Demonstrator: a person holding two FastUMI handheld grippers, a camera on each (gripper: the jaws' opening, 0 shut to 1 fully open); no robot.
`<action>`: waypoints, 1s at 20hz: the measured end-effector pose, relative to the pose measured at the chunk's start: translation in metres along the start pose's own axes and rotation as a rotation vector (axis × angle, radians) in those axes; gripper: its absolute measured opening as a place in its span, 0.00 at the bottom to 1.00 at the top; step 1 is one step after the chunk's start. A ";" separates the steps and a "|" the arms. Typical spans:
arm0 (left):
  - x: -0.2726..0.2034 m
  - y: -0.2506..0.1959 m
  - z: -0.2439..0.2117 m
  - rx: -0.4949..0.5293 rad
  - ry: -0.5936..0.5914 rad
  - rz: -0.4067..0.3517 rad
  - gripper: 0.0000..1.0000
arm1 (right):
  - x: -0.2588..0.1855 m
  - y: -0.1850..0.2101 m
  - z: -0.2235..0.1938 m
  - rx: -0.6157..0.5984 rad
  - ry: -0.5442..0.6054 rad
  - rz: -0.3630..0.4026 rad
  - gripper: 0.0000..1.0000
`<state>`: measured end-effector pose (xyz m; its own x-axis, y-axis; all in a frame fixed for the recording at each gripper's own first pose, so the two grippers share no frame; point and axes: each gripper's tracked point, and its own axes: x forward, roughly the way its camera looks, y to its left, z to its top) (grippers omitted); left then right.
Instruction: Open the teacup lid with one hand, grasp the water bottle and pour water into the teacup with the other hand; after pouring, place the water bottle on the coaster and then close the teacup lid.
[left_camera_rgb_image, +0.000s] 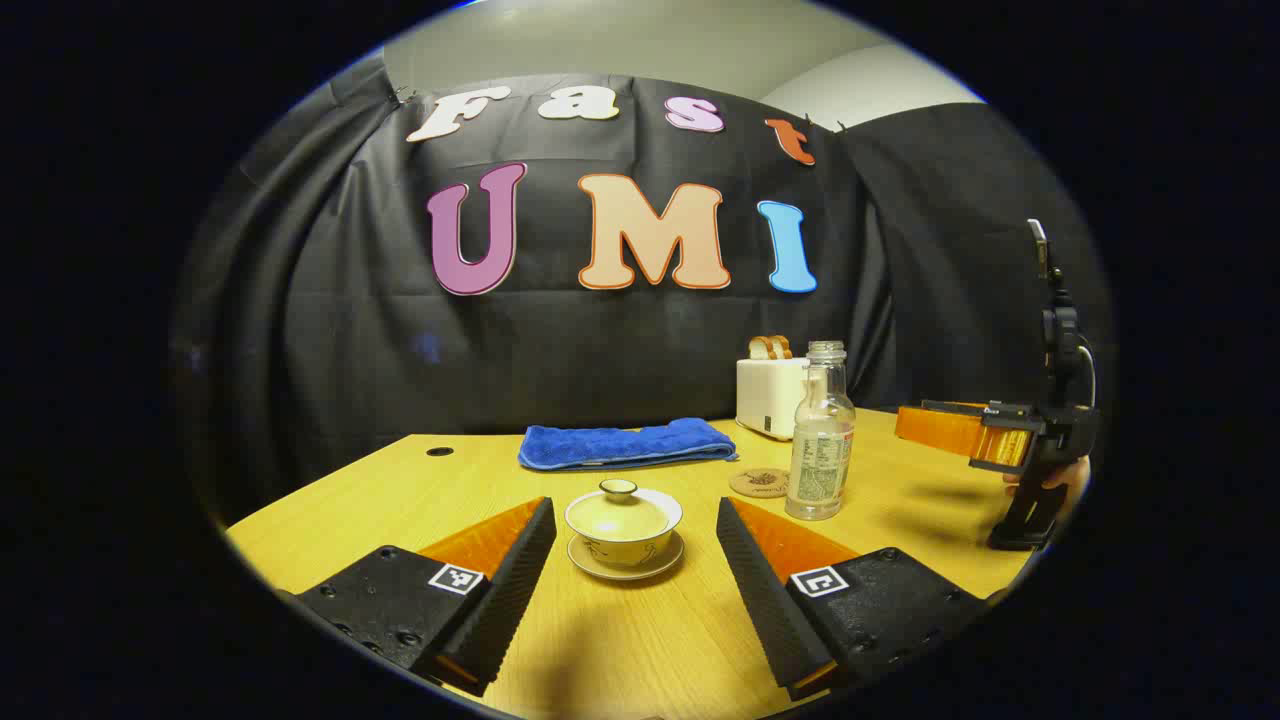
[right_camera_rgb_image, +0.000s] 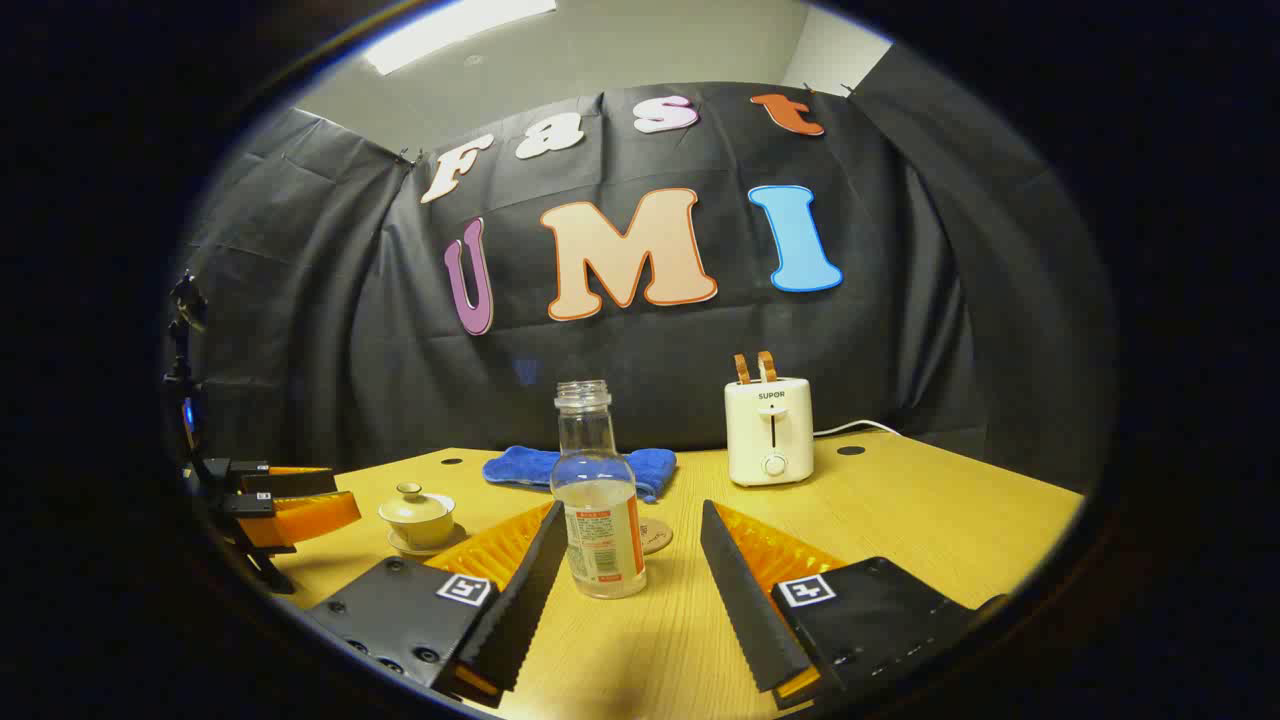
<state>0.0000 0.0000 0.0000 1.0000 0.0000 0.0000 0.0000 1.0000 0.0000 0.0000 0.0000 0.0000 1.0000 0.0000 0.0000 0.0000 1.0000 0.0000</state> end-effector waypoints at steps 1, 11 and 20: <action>0.000 0.001 -0.001 -0.002 -0.003 0.002 0.95 | 0.001 0.000 -0.001 -0.002 0.002 -0.002 0.88; 0.001 0.001 -0.001 -0.023 -0.014 0.011 0.95 | 0.005 0.004 -0.008 -0.035 0.011 -0.009 0.88; 0.003 0.000 -0.002 -0.030 -0.013 0.009 0.94 | 0.006 0.004 -0.008 -0.065 0.011 -0.024 0.84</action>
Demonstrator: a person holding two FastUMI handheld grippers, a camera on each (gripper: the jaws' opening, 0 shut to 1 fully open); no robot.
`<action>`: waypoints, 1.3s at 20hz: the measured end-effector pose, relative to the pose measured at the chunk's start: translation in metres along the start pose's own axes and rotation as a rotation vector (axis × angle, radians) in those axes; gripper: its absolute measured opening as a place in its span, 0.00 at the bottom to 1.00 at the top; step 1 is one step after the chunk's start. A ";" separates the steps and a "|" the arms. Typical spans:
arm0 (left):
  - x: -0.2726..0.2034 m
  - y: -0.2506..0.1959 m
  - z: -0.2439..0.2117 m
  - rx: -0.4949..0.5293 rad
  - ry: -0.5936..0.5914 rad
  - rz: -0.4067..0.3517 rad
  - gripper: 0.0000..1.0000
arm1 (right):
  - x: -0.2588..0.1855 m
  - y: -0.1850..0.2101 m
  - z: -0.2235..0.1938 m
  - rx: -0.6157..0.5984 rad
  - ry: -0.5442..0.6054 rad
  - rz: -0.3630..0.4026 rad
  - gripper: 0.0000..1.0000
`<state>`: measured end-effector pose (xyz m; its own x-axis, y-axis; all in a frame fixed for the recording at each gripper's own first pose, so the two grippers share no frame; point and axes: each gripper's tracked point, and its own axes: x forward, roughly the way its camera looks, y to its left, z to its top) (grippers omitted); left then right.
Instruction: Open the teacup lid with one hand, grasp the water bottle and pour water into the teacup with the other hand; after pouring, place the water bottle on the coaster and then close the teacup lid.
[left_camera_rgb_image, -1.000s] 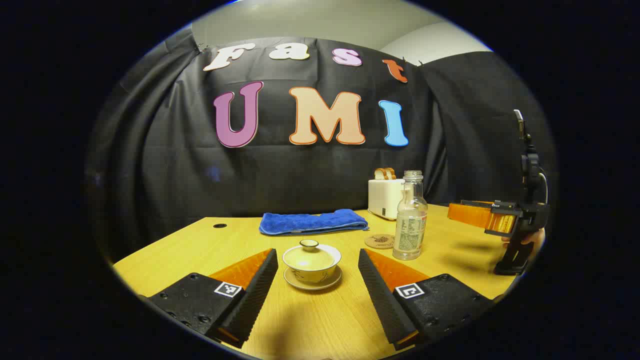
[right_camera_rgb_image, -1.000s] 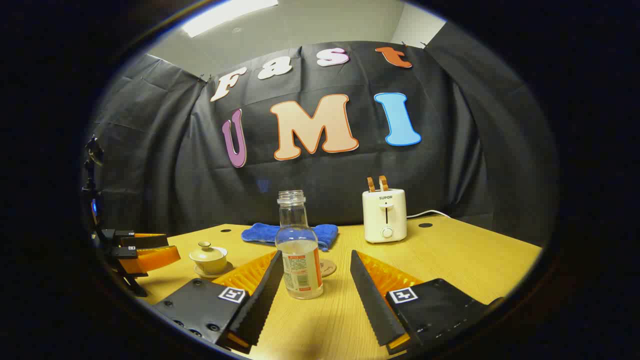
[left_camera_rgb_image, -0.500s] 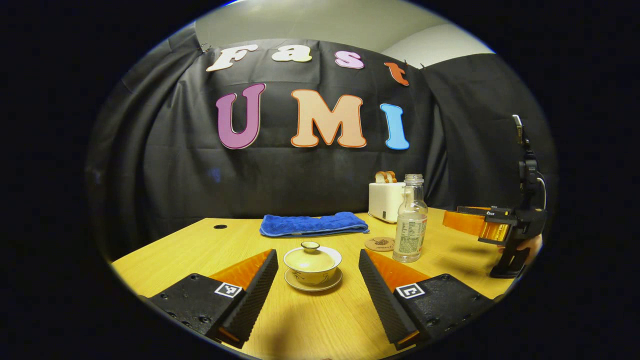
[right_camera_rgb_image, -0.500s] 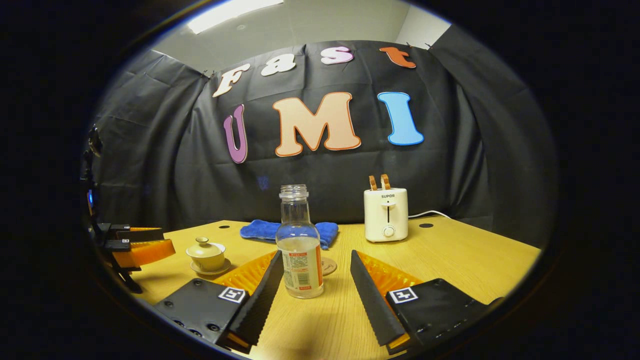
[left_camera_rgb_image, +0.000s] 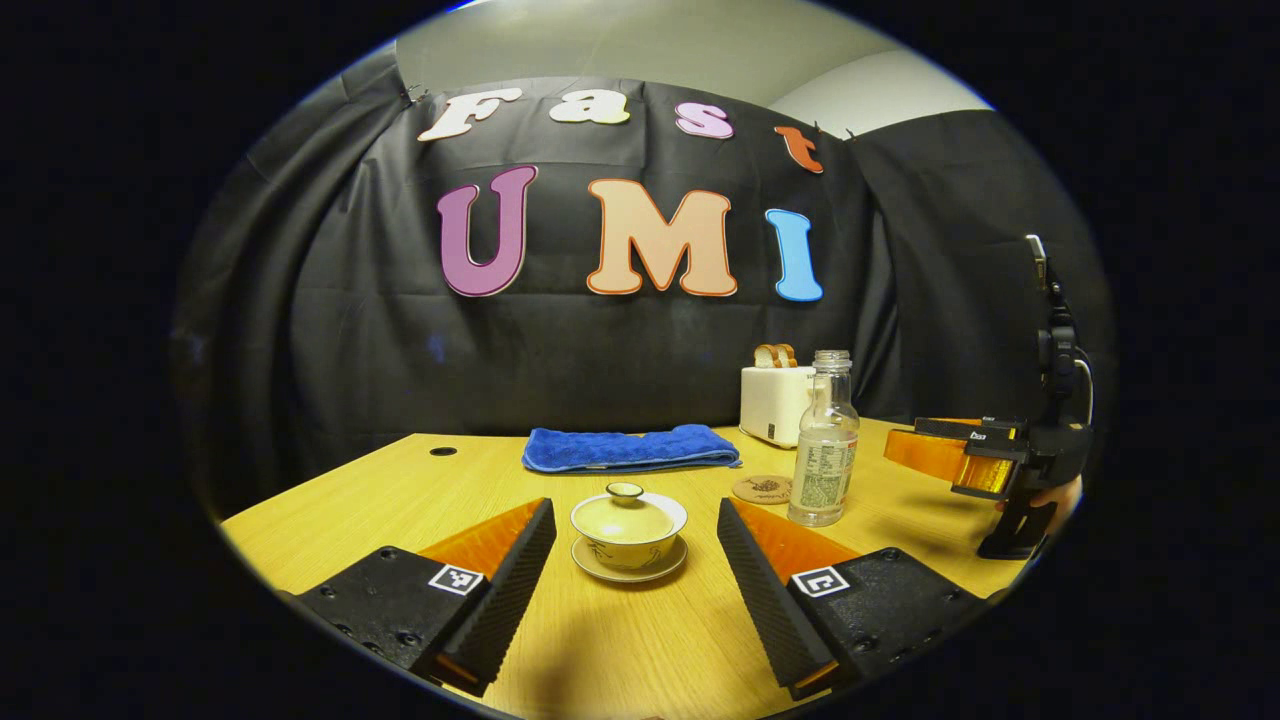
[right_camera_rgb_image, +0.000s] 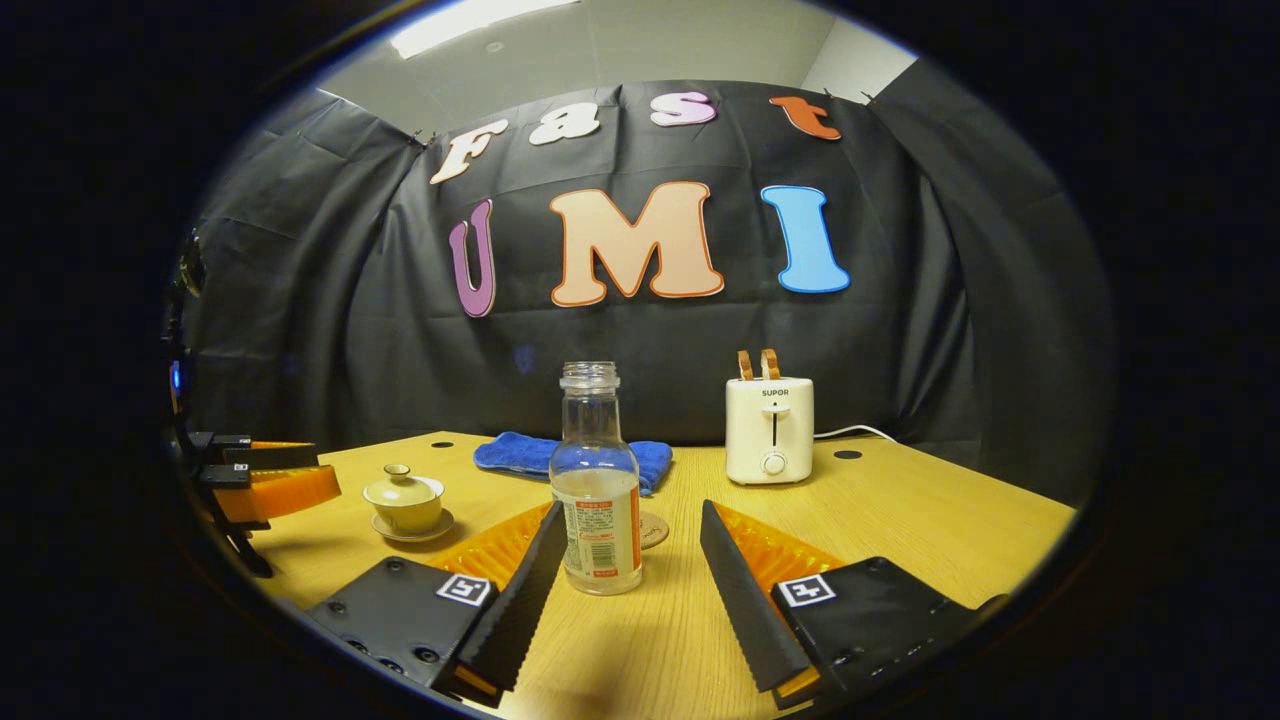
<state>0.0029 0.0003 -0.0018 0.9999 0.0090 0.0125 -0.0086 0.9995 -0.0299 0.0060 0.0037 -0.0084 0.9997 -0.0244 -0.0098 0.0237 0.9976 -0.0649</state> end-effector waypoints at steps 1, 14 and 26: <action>-0.001 0.000 0.000 0.000 -0.001 -0.003 0.95 | -0.001 0.001 0.001 -0.002 0.001 0.000 0.84; 0.031 0.007 -0.003 -0.001 0.020 -0.024 0.95 | -0.001 0.006 0.000 -0.006 0.002 0.028 0.84; 0.081 0.010 -0.026 0.025 0.155 -0.077 0.76 | -0.001 0.006 0.000 -0.007 0.002 0.029 0.87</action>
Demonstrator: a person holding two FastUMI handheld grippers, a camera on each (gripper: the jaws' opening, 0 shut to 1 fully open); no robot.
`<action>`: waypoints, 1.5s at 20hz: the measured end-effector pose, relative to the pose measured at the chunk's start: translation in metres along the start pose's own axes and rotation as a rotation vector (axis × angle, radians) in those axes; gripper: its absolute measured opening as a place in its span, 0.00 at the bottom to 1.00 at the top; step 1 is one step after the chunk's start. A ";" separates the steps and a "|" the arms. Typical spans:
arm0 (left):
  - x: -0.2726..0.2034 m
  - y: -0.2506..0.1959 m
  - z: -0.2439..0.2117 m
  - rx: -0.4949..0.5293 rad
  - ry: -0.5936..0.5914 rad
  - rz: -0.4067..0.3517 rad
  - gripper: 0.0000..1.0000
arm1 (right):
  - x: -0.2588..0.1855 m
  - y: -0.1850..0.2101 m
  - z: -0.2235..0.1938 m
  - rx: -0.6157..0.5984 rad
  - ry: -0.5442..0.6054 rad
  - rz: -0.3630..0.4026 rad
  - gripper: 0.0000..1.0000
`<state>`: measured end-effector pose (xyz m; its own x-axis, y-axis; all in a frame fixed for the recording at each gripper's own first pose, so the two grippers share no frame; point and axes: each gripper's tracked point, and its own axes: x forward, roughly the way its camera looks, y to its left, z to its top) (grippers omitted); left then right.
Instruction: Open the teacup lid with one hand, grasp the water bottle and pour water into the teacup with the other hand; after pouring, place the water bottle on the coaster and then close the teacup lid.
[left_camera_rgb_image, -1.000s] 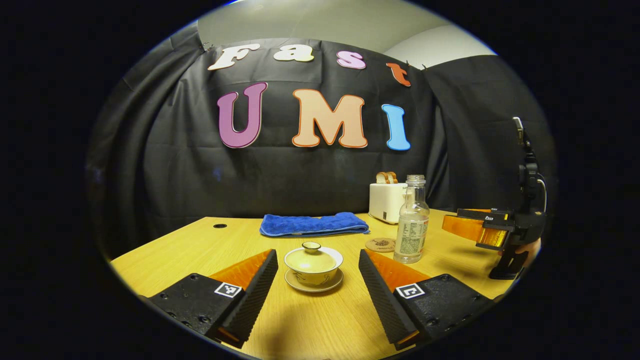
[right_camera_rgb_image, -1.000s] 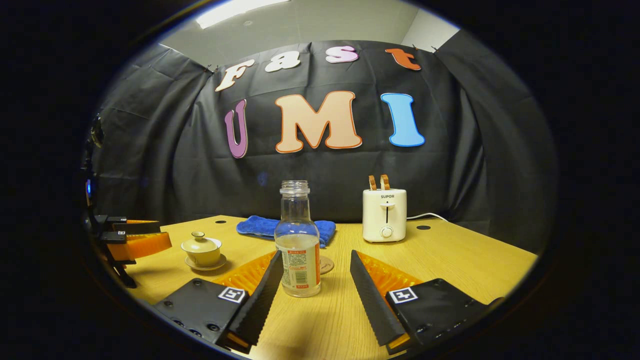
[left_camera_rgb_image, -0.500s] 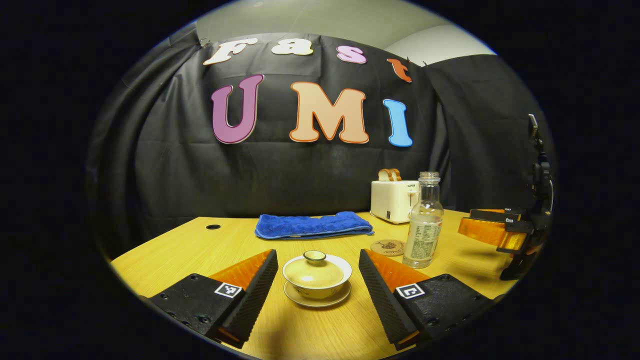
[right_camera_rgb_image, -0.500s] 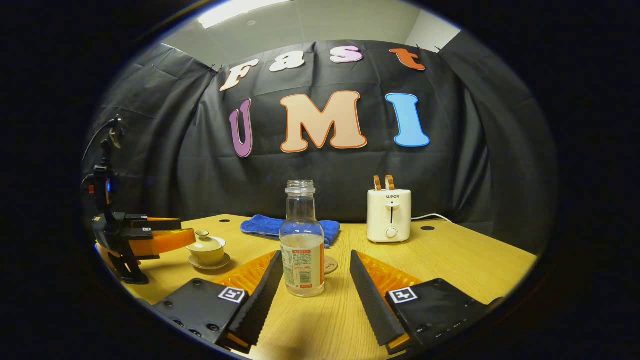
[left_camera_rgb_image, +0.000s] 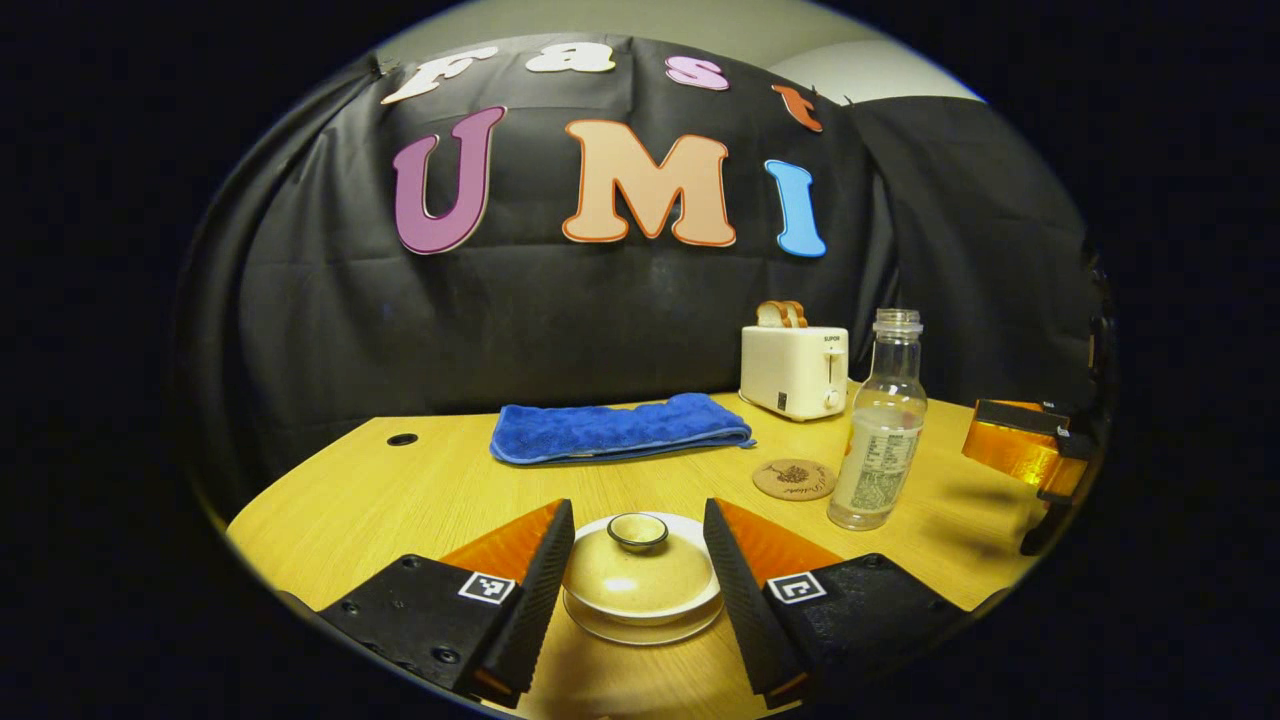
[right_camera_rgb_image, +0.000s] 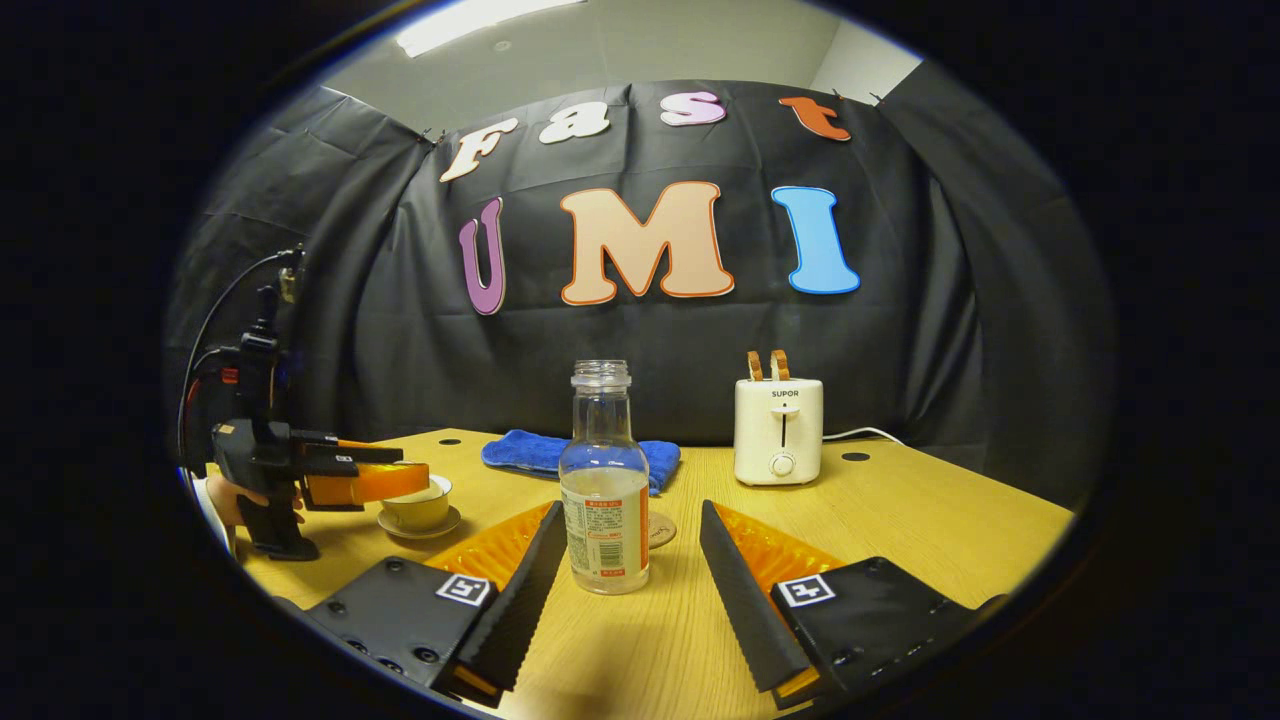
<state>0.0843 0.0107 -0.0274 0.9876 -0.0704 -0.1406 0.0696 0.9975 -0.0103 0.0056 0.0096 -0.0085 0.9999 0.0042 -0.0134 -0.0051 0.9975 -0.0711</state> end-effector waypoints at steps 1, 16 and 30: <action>0.001 0.000 0.000 0.005 0.004 0.000 0.73 | 0.000 0.000 0.000 0.000 0.000 0.000 0.87; 0.005 0.007 0.004 0.020 -0.019 0.011 0.28 | 0.002 0.004 -0.001 0.002 0.005 0.025 0.88; -0.027 0.030 0.015 -0.026 -0.135 0.085 0.28 | 0.045 0.015 -0.020 -0.008 0.115 0.071 0.92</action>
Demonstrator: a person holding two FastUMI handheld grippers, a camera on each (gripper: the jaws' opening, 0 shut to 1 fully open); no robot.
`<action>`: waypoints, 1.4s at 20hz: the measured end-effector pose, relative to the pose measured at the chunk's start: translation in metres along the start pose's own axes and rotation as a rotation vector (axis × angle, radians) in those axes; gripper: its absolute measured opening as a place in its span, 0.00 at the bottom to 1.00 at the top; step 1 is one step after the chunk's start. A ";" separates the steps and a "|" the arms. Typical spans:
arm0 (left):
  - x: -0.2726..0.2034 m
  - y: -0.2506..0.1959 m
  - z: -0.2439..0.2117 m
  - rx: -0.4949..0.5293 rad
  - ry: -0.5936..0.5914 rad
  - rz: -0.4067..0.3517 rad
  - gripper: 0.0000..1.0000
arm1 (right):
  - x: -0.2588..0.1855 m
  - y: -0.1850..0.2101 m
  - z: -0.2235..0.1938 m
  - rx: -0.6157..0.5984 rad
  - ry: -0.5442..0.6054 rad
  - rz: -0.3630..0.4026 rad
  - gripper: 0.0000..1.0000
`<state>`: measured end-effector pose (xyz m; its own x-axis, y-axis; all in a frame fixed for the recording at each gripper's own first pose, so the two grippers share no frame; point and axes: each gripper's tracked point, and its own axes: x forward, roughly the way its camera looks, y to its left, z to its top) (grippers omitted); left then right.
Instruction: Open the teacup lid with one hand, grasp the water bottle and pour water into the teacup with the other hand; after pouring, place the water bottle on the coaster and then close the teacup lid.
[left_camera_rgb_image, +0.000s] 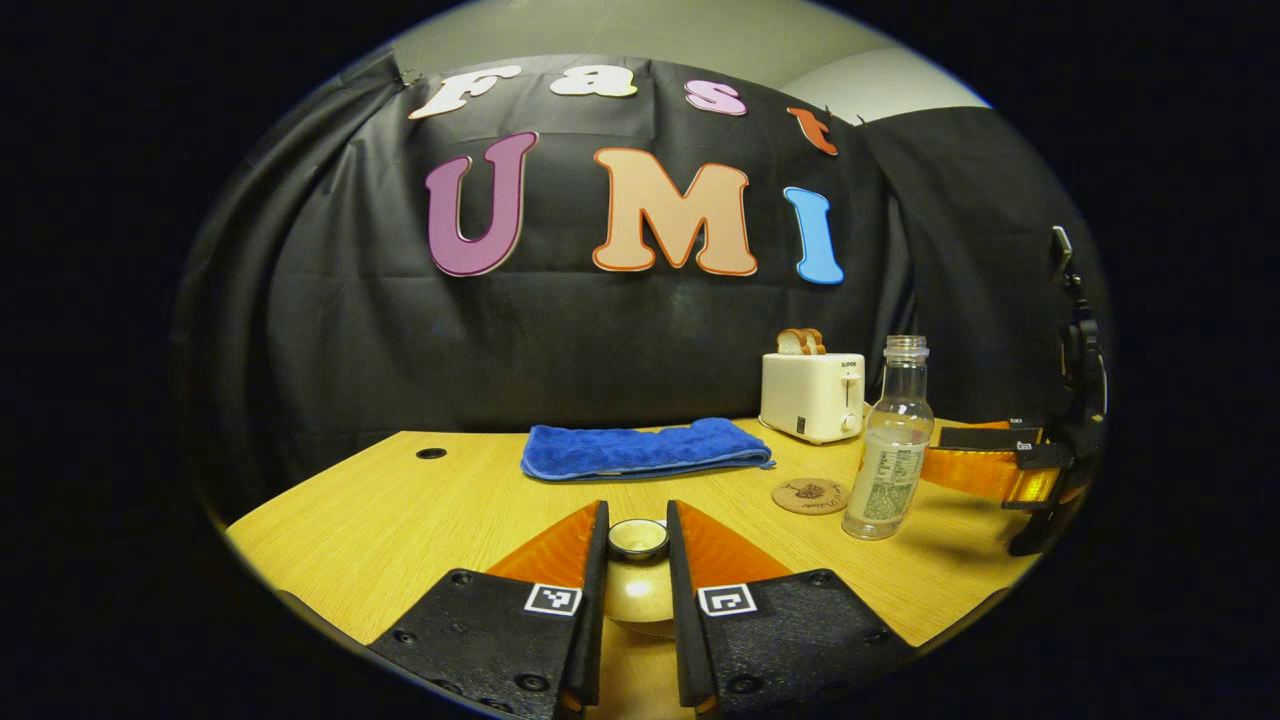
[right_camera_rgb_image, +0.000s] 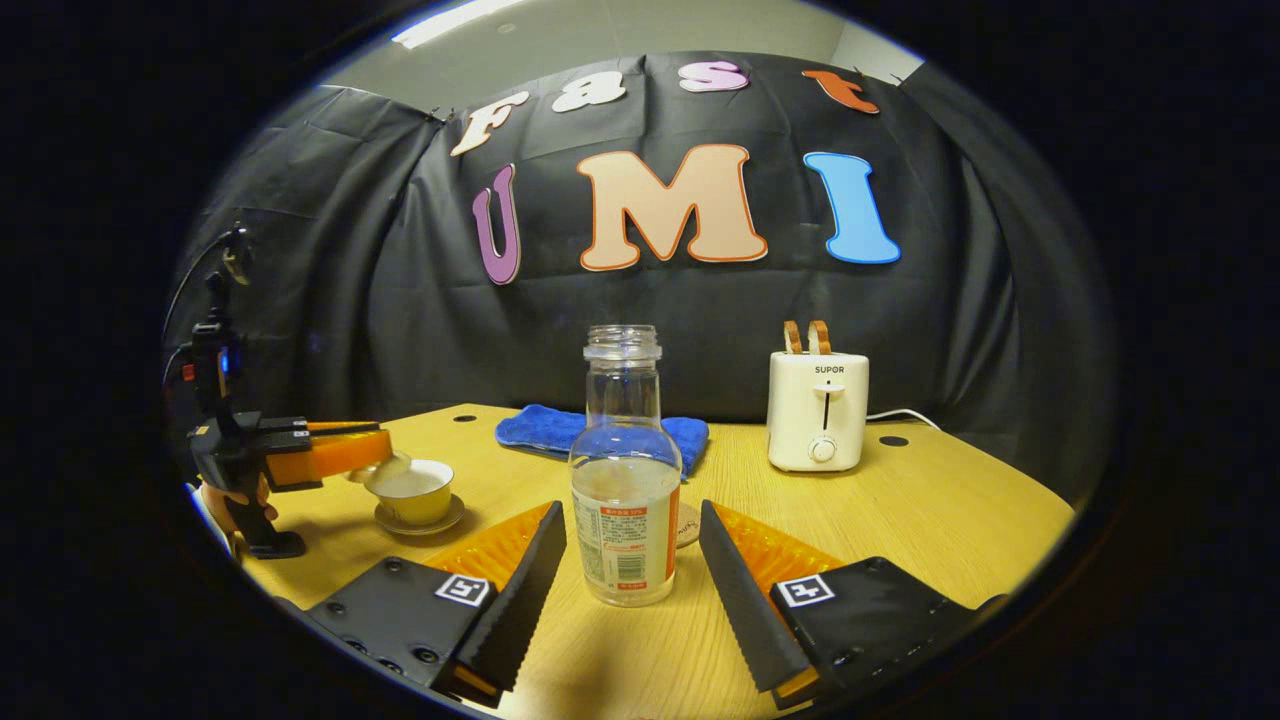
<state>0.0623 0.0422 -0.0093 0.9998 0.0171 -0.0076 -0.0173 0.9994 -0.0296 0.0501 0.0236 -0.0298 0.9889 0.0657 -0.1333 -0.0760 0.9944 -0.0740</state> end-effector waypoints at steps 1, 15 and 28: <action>-0.004 0.003 0.002 -0.001 -0.012 0.006 0.28 | 0.002 0.000 0.000 0.000 0.008 -0.002 0.88; -0.022 0.030 0.003 -0.001 -0.019 0.081 0.28 | 0.043 0.006 -0.011 -0.011 0.092 -0.015 0.84; -0.035 0.063 0.002 -0.002 -0.016 0.136 0.28 | 0.047 0.026 0.001 -0.305 0.126 -0.025 0.80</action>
<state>0.0265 0.1047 -0.0086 0.9883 0.1526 0.0044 -0.1524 0.9878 -0.0318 0.0947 0.0526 -0.0367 0.9688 0.0116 -0.2477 -0.1054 0.9235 -0.3689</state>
